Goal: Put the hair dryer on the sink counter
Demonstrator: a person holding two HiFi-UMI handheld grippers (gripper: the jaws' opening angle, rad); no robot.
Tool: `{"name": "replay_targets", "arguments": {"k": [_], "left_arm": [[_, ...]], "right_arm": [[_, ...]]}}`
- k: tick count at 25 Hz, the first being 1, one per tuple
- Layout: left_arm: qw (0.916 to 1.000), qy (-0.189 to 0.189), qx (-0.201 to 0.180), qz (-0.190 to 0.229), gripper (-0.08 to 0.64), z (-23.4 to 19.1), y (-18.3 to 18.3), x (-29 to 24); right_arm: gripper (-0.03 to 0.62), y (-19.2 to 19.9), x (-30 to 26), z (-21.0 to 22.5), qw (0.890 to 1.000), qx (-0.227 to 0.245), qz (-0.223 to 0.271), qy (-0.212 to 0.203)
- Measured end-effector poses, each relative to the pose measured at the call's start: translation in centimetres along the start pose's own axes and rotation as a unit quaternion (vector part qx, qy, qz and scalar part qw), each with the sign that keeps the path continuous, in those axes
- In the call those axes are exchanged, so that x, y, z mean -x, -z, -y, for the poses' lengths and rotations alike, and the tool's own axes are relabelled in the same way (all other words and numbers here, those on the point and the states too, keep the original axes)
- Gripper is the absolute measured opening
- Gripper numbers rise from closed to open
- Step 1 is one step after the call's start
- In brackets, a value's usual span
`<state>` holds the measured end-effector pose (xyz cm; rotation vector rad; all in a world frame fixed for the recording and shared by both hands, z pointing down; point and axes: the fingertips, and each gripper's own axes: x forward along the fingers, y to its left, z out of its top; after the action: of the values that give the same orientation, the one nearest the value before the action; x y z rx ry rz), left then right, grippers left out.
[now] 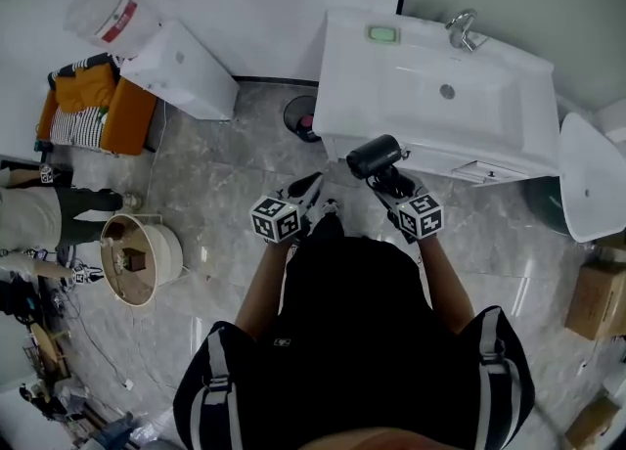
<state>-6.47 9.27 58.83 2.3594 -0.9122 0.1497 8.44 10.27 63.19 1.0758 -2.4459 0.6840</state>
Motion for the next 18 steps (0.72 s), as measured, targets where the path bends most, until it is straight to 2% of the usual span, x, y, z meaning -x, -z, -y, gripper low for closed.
{"name": "replay_targets", "arguments": {"k": [18], "left_arm": [[0.9963, 0.069, -0.009, -0.051, 0.018, -5.8, -3.7, -5.3]], "right_arm": [[0.288, -2.4, -4.9, 2.4, 0.998, -0.031, -0.007, 0.058]]}}
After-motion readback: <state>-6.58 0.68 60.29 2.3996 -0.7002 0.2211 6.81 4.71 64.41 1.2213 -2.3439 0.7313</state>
